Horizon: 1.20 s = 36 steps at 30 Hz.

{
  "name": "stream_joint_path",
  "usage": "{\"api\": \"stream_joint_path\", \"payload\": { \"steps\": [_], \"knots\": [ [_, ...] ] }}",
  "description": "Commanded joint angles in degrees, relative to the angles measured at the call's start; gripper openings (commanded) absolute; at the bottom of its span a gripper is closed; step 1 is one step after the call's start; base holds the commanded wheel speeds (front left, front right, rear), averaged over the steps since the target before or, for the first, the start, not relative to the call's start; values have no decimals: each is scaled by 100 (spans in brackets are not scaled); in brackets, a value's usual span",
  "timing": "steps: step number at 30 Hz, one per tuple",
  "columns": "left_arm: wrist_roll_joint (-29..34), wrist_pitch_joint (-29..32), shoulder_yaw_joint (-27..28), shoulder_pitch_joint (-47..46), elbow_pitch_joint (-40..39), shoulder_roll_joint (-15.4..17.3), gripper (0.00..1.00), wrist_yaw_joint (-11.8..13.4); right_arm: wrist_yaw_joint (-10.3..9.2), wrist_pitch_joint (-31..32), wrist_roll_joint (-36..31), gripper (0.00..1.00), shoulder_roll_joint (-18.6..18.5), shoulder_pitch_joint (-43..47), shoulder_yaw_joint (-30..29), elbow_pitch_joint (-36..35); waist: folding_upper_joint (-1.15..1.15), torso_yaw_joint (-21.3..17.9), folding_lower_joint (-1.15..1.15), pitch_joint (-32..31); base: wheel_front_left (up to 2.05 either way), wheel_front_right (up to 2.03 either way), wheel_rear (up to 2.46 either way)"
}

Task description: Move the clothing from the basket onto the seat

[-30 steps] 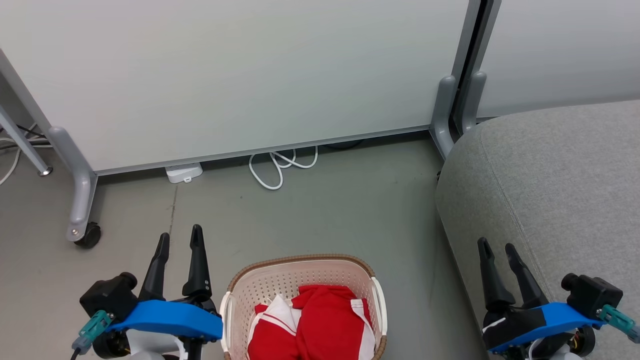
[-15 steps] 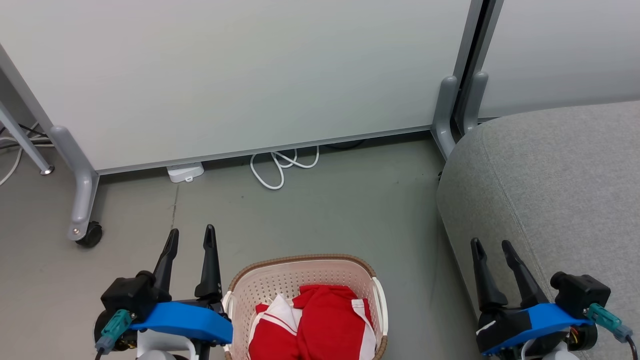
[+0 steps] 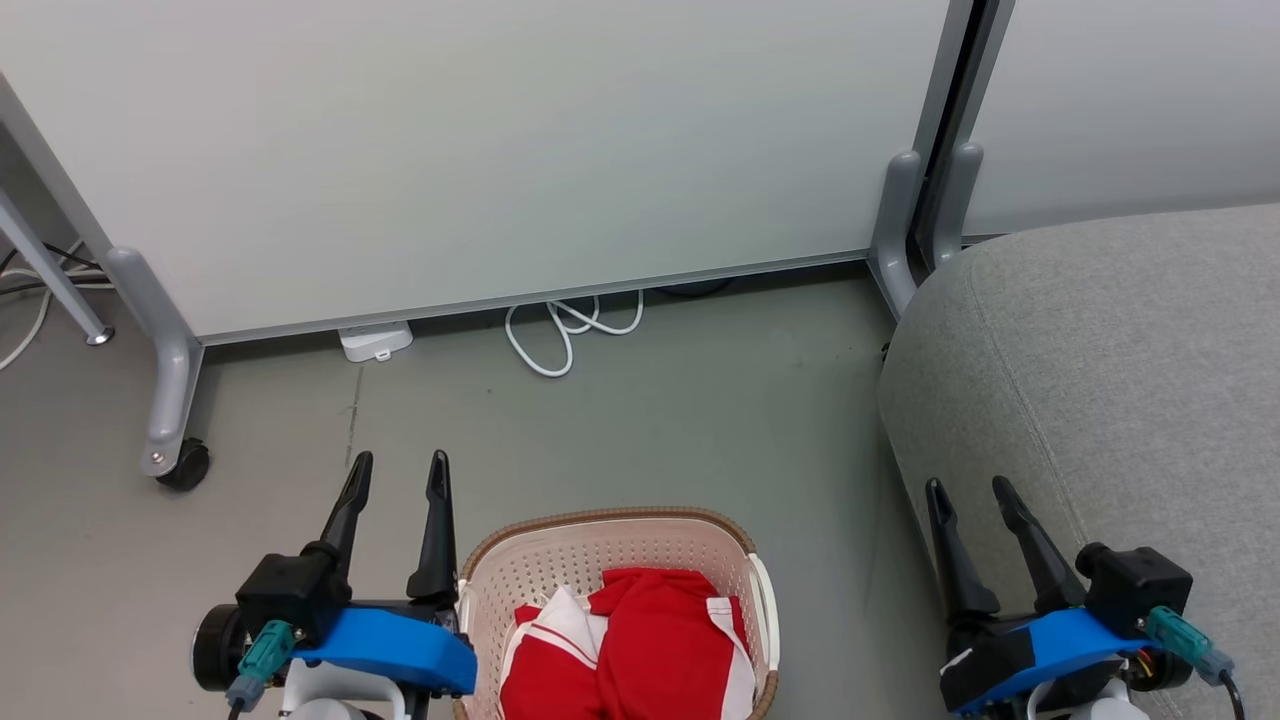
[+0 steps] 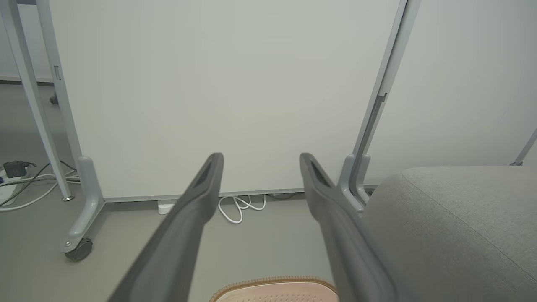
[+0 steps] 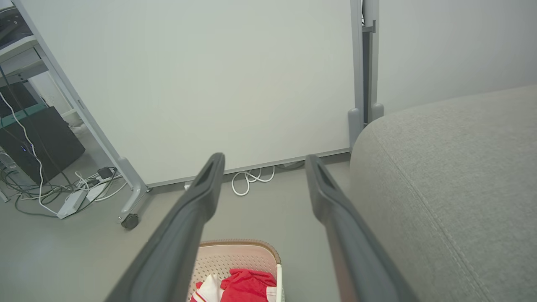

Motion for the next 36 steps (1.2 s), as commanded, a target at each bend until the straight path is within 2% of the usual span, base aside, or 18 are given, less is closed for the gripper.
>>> {"api": "stream_joint_path", "payload": {
  "steps": [1, 21, 36],
  "knots": [
    [125, -60, -40, -83, 4, 22, 100, -9, 12, -55, -143, 100, -41, -74, 18, 5, 0, 4, 0, 0, 0, 0, 0],
    [697, -256, -153, -77, 209, 23, 100, -86, 13, -253, -913, 100, -42, -75, 105, 98, 0, 59, 0, 0, 0, 0, 0],
    [604, -252, -135, -65, 317, 23, 100, -127, 9, -253, -864, 100, -41, -70, 107, 151, 0, 70, 0, 0, 0, 0, 0]
  ]
}}
